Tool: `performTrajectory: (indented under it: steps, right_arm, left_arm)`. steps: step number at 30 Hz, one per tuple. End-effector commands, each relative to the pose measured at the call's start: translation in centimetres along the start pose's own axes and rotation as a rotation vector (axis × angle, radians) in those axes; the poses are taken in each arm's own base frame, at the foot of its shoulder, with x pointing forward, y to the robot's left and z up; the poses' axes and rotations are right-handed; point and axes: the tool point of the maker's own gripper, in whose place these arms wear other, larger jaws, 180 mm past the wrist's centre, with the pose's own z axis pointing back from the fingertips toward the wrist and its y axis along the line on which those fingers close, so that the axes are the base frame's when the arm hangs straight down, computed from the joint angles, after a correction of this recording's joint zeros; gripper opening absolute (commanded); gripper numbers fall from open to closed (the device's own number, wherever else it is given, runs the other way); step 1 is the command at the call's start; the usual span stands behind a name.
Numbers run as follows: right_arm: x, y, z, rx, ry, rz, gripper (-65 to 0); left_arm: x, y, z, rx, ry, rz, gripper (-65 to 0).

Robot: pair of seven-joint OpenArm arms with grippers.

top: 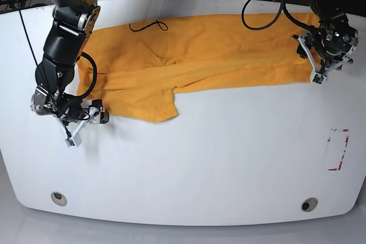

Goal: Fold the T-shirt properly
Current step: 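Fold the held edge over the shirt body with both grippers, then regrasp the folded strip ends with both grippers and straighten it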

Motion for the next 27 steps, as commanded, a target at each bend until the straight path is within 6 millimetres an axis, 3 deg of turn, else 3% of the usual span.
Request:
performTrajectory:
  steps: [1,8,12,14,18,27]
  right_arm:
    - [2.4,0.4,0.3,0.023,-0.057,0.016,-17.0]
    - [0.7,3.1,-1.2,0.072,-0.038,0.014,-18.9]
    - [-0.2,5.0,-2.1,0.106,-0.031,0.007,-37.3]
    - [-0.4,5.1,-2.0,0.103,-0.029,0.011,-48.7]
    - [-0.4,5.6,-1.7,0.099,-0.029,0.030,-64.8]
    - [2.6,6.2,4.0,-0.009,-0.117,0.185,-65.0]
  left_arm:
    - [0.6,1.4,0.5,0.033,-0.021,-0.014,-29.9]
    - [0.6,1.2,0.5,0.029,-0.021,-0.013,-29.9]
    - [0.5,1.0,0.1,0.016,-0.012,-0.009,-29.9]
    - [0.3,0.9,-0.1,0.011,-0.007,-0.006,-29.9]
    - [0.1,0.8,-0.4,0.003,0.001,-0.002,-29.9]
    - [0.0,0.7,-0.5,0.000,0.005,-0.001,-30.0]
